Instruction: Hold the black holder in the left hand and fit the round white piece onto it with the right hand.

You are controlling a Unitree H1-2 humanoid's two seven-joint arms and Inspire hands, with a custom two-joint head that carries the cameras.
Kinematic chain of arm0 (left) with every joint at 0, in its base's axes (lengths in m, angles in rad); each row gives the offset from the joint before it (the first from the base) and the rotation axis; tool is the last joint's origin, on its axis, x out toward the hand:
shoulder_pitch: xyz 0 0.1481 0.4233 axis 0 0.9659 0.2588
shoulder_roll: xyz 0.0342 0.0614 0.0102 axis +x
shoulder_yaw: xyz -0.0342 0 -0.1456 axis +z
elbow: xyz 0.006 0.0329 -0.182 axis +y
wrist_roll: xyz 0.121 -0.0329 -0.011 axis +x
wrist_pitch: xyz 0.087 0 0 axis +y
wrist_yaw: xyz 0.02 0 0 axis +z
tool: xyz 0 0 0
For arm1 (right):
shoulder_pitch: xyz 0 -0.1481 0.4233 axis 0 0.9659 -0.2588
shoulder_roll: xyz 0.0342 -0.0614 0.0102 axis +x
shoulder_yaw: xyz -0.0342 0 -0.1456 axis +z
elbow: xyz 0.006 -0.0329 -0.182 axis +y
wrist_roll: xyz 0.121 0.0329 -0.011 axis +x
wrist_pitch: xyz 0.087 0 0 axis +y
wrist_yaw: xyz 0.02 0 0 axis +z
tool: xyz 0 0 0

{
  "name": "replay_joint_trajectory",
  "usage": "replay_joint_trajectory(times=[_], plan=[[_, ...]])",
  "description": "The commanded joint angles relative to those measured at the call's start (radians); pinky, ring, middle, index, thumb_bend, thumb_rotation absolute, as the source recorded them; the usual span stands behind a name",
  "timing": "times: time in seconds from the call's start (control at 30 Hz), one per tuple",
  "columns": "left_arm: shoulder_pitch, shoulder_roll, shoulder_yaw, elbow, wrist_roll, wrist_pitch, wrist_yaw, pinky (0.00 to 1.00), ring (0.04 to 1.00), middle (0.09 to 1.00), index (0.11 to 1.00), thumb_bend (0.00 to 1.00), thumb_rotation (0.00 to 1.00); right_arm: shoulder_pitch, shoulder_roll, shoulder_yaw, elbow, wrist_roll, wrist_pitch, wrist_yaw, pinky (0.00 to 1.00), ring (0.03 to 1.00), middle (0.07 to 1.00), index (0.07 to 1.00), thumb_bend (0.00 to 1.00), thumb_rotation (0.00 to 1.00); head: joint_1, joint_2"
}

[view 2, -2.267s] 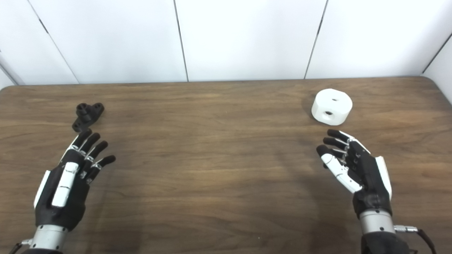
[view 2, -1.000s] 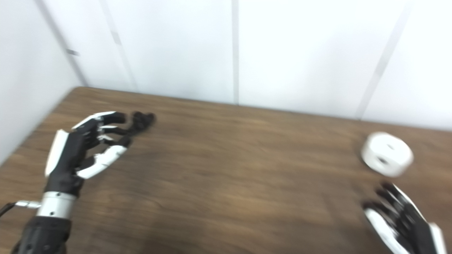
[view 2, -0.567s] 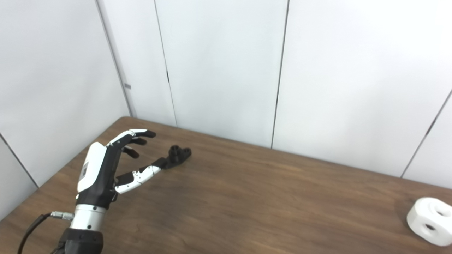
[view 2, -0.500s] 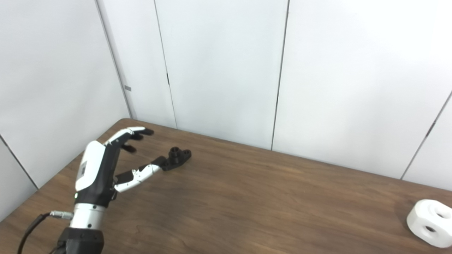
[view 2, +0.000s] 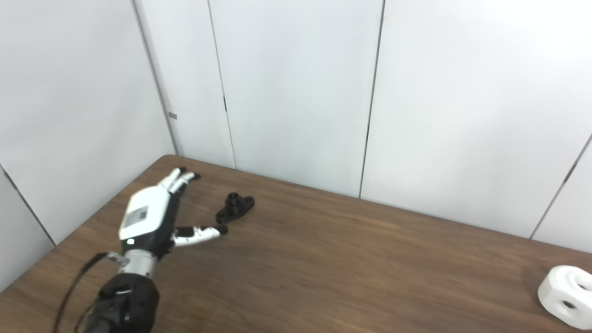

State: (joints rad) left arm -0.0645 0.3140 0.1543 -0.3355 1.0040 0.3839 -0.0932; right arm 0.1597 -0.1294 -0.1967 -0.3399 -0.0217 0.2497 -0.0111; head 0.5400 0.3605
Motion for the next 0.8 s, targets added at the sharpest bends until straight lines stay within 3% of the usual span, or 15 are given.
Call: replay_joint_trajectory(times=[0.0, 0.1, 0.27, 0.5, 0.77], plan=[[-0.056, 0.023, -0.005, 0.019, 0.033, 0.030, 0.007, 0.89, 0.991, 0.996, 0.892, 1.00, 0.48, 0.008, -0.022, -0.012, 0.012, -0.006, -0.009, -0.005, 0.52, 0.696, 0.770, 0.800, 0.43, 0.44, 0.002, 0.000], [-0.079, 0.030, -0.029, 0.083, 0.056, 0.064, 0.000, 0.98, 1.000, 1.000, 0.922, 1.00, 0.51, 0.009, -0.017, -0.012, -0.004, -0.014, 0.015, -0.013, 0.53, 0.701, 0.773, 0.798, 0.43, 0.43, 0.006, -0.002], [-0.106, 0.040, -0.045, 0.170, 0.038, 0.077, 0.017, 1.00, 1.000, 1.000, 0.956, 1.00, 0.53, 0.012, -0.011, -0.014, -0.020, -0.014, 0.040, -0.017, 0.54, 0.712, 0.792, 0.800, 0.46, 0.45, 0.007, -0.001], [-0.137, 0.046, -0.055, 0.278, 0.031, 0.084, 0.026, 1.00, 1.000, 1.000, 0.977, 1.00, 0.57, 0.018, -0.022, -0.008, 0.000, -0.026, -0.007, -0.012, 0.51, 0.681, 0.765, 0.800, 0.41, 0.41, -0.001, -0.003], [-0.153, 0.050, -0.079, 0.384, -0.003, 0.065, 0.169, 1.00, 1.000, 1.000, 0.956, 1.00, 0.59, 0.030, -0.020, -0.011, -0.009, -0.023, -0.015, -0.008, 0.50, 0.674, 0.762, 0.799, 0.40, 0.39, -0.001, 0.002]])
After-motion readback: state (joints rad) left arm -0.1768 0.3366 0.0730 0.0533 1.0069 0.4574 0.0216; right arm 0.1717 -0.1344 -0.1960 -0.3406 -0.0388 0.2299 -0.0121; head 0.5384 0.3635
